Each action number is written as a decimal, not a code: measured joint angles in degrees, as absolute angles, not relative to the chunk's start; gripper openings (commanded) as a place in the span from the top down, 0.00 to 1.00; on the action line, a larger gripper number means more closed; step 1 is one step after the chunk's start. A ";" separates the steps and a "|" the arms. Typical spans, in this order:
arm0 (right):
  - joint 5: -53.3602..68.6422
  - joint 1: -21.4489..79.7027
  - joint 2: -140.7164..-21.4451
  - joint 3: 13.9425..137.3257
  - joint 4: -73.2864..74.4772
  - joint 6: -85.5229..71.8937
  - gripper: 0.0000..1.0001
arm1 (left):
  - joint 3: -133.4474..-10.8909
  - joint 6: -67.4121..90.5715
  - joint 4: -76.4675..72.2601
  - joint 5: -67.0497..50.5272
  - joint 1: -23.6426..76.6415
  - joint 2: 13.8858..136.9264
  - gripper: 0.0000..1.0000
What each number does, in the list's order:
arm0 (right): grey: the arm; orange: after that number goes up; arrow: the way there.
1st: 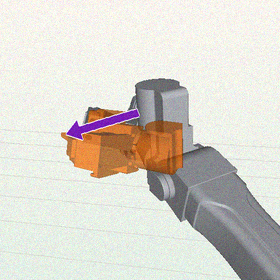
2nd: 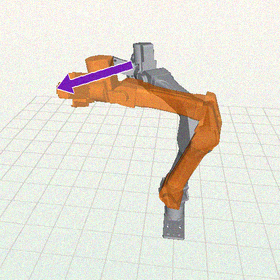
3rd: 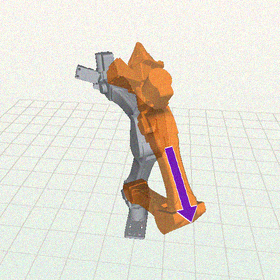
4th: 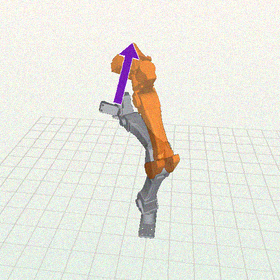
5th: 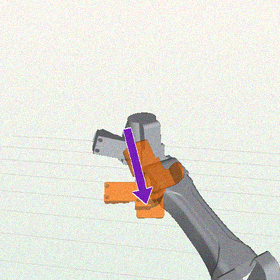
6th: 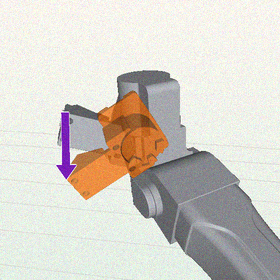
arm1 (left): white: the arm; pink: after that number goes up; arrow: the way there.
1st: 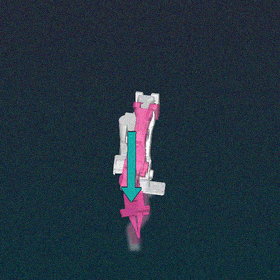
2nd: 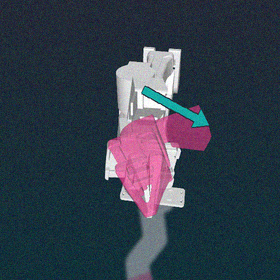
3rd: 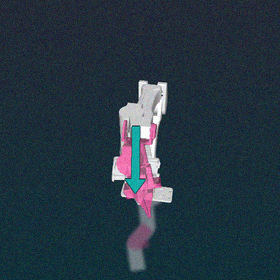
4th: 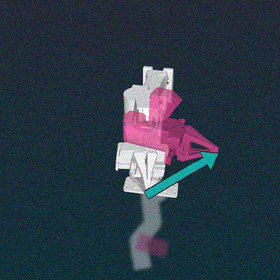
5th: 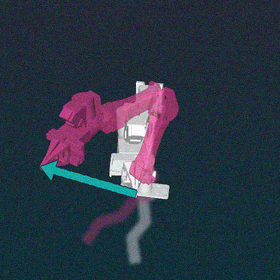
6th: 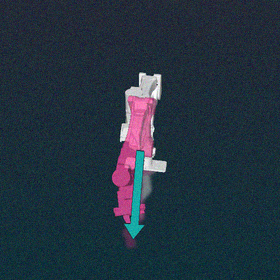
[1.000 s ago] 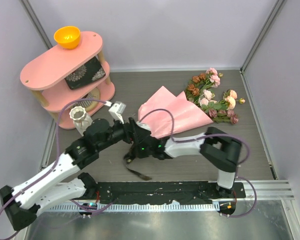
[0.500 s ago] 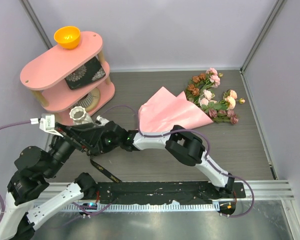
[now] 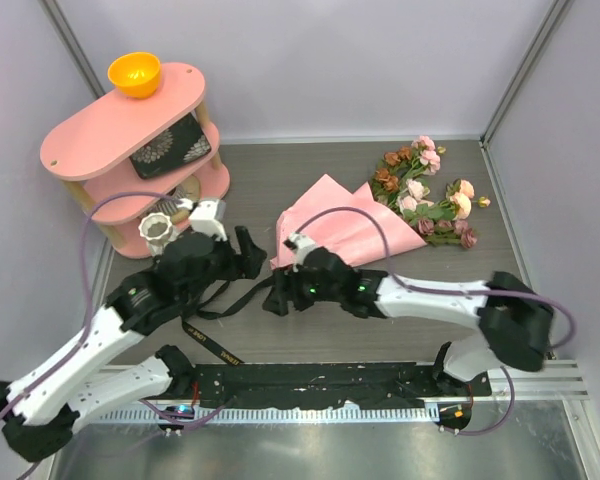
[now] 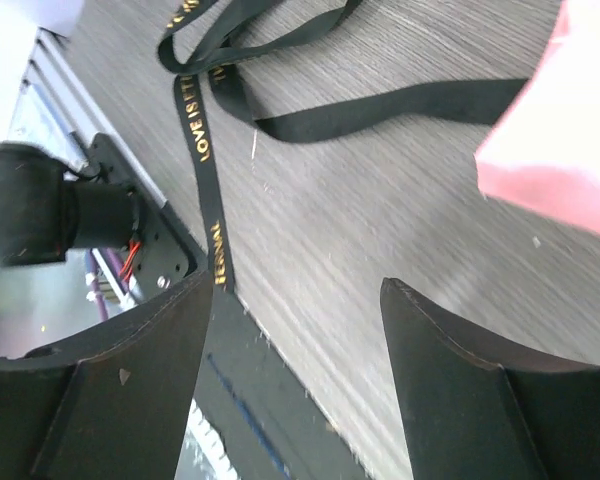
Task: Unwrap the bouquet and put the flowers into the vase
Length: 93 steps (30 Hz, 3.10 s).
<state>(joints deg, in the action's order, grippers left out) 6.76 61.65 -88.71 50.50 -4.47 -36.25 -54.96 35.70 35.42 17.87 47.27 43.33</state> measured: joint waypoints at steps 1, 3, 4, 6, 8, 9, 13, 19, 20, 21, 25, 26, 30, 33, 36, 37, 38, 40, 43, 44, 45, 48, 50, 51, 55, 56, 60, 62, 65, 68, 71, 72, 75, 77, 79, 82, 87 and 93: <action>5.98 61.47 -84.42 47.90 -4.62 -36.10 0.24 | -54.96 35.68 35.42 17.96 47.20 46.06 0.13; 4.60 61.49 -76.53 43.00 -4.58 -35.83 0.23 | -54.96 35.79 35.53 17.82 46.39 51.48 0.14; 3.62 61.49 -73.82 41.41 -4.16 -35.77 0.23 | -54.96 36.01 35.51 17.72 45.91 53.63 0.16; 0.47 60.90 -67.59 38.11 -2.46 -35.53 0.24 | -53.93 36.82 34.57 16.12 43.18 59.72 0.23; -1.89 58.72 -62.76 36.10 -0.14 -35.42 0.23 | -51.35 37.54 33.30 13.15 39.00 65.01 0.25; -2.83 57.14 -60.58 35.22 0.75 -35.40 0.23 | -50.50 37.60 33.28 12.32 37.69 66.94 0.28; -5.67 51.09 -52.73 32.93 3.90 -34.98 0.22 | -49.63 37.17 32.36 9.04 34.83 75.79 0.35; -7.44 48.93 -46.83 32.23 6.55 -34.09 0.22 | -49.60 35.05 29.08 6.66 35.68 82.59 0.35; -7.53 48.86 -46.72 32.23 6.76 -34.04 0.22 | -49.60 34.89 28.67 6.33 35.79 83.94 0.37; -7.64 48.80 -46.74 32.23 7.03 -33.98 0.22 | -49.60 34.76 28.16 6.11 35.90 85.23 0.39; -7.75 48.73 -46.74 31.81 7.66 -33.93 0.22 | -49.58 34.20 26.76 5.50 36.34 89.80 0.48; -7.77 48.73 -46.74 31.75 7.86 -33.93 0.22 | -49.78 34.06 26.79 5.54 36.45 90.15 0.53; -7.90 48.66 -46.89 31.51 8.10 -33.69 0.23 | -49.76 34.06 24.86 6.13 36.93 90.65 0.66; -7.84 48.62 -47.40 31.27 7.66 -33.67 0.23 | -49.78 34.09 24.47 7.94 37.10 90.91 0.84; -7.77 48.62 -48.56 31.11 7.22 -33.67 0.23 | -49.67 34.57 24.71 9.89 37.12 90.83 1.00; -7.64 48.62 -49.23 31.09 6.87 -33.67 0.23 | -49.41 34.79 25.19 10.98 37.15 90.32 1.00; -7.60 48.62 -49.78 31.09 6.57 -33.67 0.23 | -49.12 35.27 25.82 11.97 37.15 89.52 1.00; -7.40 48.62 -51.27 31.05 5.67 -33.69 0.23 | -48.23 36.38 28.21 15.16 37.19 85.67 1.00; -6.92 48.62 -53.45 31.03 4.47 -33.69 0.23 | -47.57 39.03 33.32 20.93 37.17 74.15 1.00; -6.79 48.62 -54.22 31.03 4.19 -33.71 0.23 | -47.57 39.72 34.28 22.41 37.17 70.15 1.00; -6.70 48.62 -54.92 31.03 3.97 -33.69 0.23 | -47.53 40.47 35.51 24.49 37.17 64.38 1.00; -6.66 48.60 -57.10 31.03 2.61 -33.65 0.23 | -47.53 41.93 37.08 29.12 37.17 47.83 1.00; -6.55 48.56 -58.52 31.07 1.45 -33.67 0.23 | -47.55 42.68 37.43 31.27 37.17 38.83 1.00; -6.44 48.49 -59.13 31.11 0.99 -33.67 0.23 | -47.57 43.05 37.60 32.03 37.17 35.62 1.00; -6.28 48.21 -63.16 32.62 -0.01 -33.65 0.23 | -47.64 43.46 39.48 36.01 37.17 27.64 1.00; -6.35 48.10 -64.49 33.50 0.03 -33.61 0.23 | -47.64 43.31 40.18 36.75 37.17 27.40 1.00; -8.58 47.31 -71.31 39.66 2.31 -34.33 0.23 | -47.64 43.11 42.89 37.34 37.17 29.32 0.91; -9.87 46.46 -73.47 41.91 3.03 -35.44 0.23 | -47.55 43.07 43.86 36.27 37.17 30.85 0.86; -11.55 44.71 -73.87 42.06 3.44 -38.17 0.23 | -46.46 43.05 44.01 34.44 37.17 31.75 0.60; -12.53 42.02 -73.67 39.70 2.44 -41.56 0.23 | -45.06 43.07 44.64 33.23 37.17 31.33 0.24; -12.05 38.06 -73.49 35.77 2.11 -44.16 0.23 | -44.82 42.96 44.95 32.60 37.17 29.93 0.10; -11.88 36.60 -73.47 34.50 1.96 -44.82 0.23 | -44.82 42.81 44.88 32.38 37.17 29.21 0.07; -11.86 33.61 -72.97 32.03 1.43 -46.13 0.23 | -44.82 41.67 44.51 31.86 37.17 27.49 0.01; -11.22 31.94 -72.44 30.79 0.30 -46.78 0.23 | -44.86 40.91 44.03 30.94 37.17 27.03 0.00; -9.26 29.45 -72.40 29.91 -1.58 -47.20 0.23 | -44.93 40.03 43.09 29.56 37.17 27.07 0.00; -6.90 24.25 -73.49 29.61 -4.91 -47.18 0.23 | -45.95 38.70 41.32 25.82 37.15 29.19 0.00; -4.51 17.85 -82.11 33.74 -8.71 -43.72 0.20 | -49.52 37.82 34.06 14.74 37.12 42.46 0.00; -3.55 16.56 -86.85 43.48 -6.76 -38.37 0.14 | -56.69 37.52 26.28 -1.13 36.23 68.03 0.00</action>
